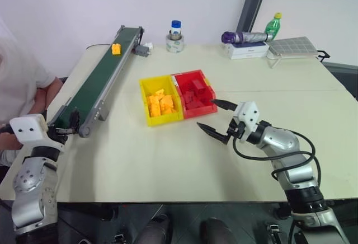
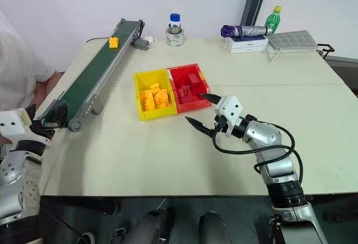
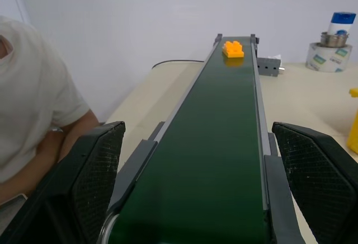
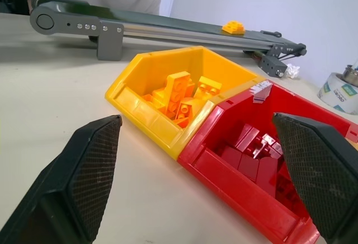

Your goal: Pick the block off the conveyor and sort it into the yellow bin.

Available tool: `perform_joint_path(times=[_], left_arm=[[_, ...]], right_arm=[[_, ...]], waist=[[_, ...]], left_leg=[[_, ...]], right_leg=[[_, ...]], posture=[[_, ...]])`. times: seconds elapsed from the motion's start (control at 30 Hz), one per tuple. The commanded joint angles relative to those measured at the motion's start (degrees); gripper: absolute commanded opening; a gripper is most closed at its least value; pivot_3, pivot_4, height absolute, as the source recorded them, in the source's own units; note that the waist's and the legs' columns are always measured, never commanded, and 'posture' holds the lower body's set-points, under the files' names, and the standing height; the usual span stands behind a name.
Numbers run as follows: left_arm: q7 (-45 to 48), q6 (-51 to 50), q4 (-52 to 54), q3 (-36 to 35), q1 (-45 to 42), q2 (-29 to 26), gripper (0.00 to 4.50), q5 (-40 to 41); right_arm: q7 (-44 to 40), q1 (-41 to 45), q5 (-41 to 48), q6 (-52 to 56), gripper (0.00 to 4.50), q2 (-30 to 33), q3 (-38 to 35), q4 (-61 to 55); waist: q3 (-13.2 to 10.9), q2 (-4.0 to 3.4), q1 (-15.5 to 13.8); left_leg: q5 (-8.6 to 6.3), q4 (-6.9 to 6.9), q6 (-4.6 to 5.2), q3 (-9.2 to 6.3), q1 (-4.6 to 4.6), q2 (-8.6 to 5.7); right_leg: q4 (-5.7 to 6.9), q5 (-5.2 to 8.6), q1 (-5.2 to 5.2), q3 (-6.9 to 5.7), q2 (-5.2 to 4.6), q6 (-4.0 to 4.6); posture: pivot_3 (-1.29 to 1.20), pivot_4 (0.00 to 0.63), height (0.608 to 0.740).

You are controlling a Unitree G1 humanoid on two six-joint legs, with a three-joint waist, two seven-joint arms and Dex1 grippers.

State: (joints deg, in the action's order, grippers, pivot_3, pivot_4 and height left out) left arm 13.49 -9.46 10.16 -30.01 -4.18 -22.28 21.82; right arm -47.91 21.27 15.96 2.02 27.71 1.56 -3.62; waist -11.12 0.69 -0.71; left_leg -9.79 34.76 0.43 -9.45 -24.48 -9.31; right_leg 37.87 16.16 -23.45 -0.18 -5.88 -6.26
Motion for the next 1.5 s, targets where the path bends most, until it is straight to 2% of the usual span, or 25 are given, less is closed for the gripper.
perform_joint_path(times=[0.03, 0.53, 0.73, 0.8, 1.1, 1.27, 1.37, 1.5], left_arm=[[-0.3, 1.3, 1.7, -0.1, -0.4, -0.9, 4.44, -0.5], [-0.3, -0.8, -0.8, 1.6, -3.0, -2.5, 4.44, -0.5], [-0.3, -4.2, -3.1, 2.8, -7.6, -4.4, 4.44, -0.2], [-0.7, -6.5, -5.1, 2.7, -11.4, -5.3, 4.44, 0.6], [0.6, -14.5, -22.2, 8.6, -30.9, -11.1, 4.44, -2.1], [0.7, -9.6, -36.9, 13.3, -41.5, -12.6, 4.44, -8.3], [-1.2, -7.8, -45.0, 13.7, -46.5, -12.1, 4.44, -9.9], [-3.1, -4.5, -51.8, 15.4, -49.8, -11.3, 4.44, -13.0]], right_arm=[[0.1, 0.5, 0.5, -0.9, 4.50, 0.0, -0.8, -1.6], [0.8, 0.4, 0.1, -1.1, 4.50, -0.4, -0.5, -1.6], [1.1, 0.3, -0.1, -1.2, 4.50, -0.5, -0.3, -1.9], [1.2, 0.3, -0.2, -1.2, 4.50, -0.4, -0.3, -2.0], [1.9, 0.3, -0.5, -0.8, 4.50, -0.9, 0.4, -2.6], [2.2, -0.2, -0.7, -0.8, 4.50, -1.1, 0.3, -3.0], [2.5, -0.5, -0.9, -0.8, 4.50, -1.2, 0.3, -3.2], [2.9, -0.9, -1.0, -0.8, 4.50, -1.2, 0.2, -3.6]], waist=[[0.0, 0.00, 0.0], [0.0, 0.00, 0.0], [0.0, 0.00, 0.0], [0.0, 0.00, -0.1], [0.0, 0.00, 0.0], [0.0, 0.01, 0.1], [0.0, 0.01, 0.1], [0.0, 0.02, 0.1]], left_leg=[[0.00, 0.00, 0.00, 0.00, 0.00, 0.00], [0.00, -0.01, 0.00, 0.00, 0.00, 0.00], [0.00, -0.01, 0.00, 0.00, 0.00, 0.00], [0.00, -0.01, 0.00, 0.00, 0.00, 0.00], [0.00, -0.02, -0.01, 0.00, 0.00, 0.00], [0.02, -0.06, -0.03, -0.01, -0.01, 0.00], [0.02, -0.06, -0.03, -0.01, -0.01, 0.00], [0.02, -0.05, -0.02, -0.01, -0.01, 0.00]], right_leg=[[0.00, 0.00, 0.00, 0.00, 0.00, 0.00], [0.00, 0.00, -0.01, 0.00, 0.01, -0.01], [0.00, 0.00, -0.01, 0.00, 0.01, -0.01], [0.00, -0.01, -0.01, -0.01, 0.01, -0.02], [-0.01, -0.12, -0.02, -0.01, 0.04, -0.22], [0.00, -0.13, -0.05, -0.02, 0.05, -0.23], [0.00, -0.14, -0.04, -0.02, 0.05, -0.24], [0.00, -0.14, -0.04, -0.02, 0.05, -0.25]], posture=[[0.00, 0.150, 0.740], [0.00, 0.150, 0.740], [0.00, 0.150, 0.740], [0.00, 0.150, 0.740], [0.00, 0.150, 0.740], [0.00, 0.150, 0.740], [0.00, 0.150, 0.740], [0.00, 0.150, 0.740]])
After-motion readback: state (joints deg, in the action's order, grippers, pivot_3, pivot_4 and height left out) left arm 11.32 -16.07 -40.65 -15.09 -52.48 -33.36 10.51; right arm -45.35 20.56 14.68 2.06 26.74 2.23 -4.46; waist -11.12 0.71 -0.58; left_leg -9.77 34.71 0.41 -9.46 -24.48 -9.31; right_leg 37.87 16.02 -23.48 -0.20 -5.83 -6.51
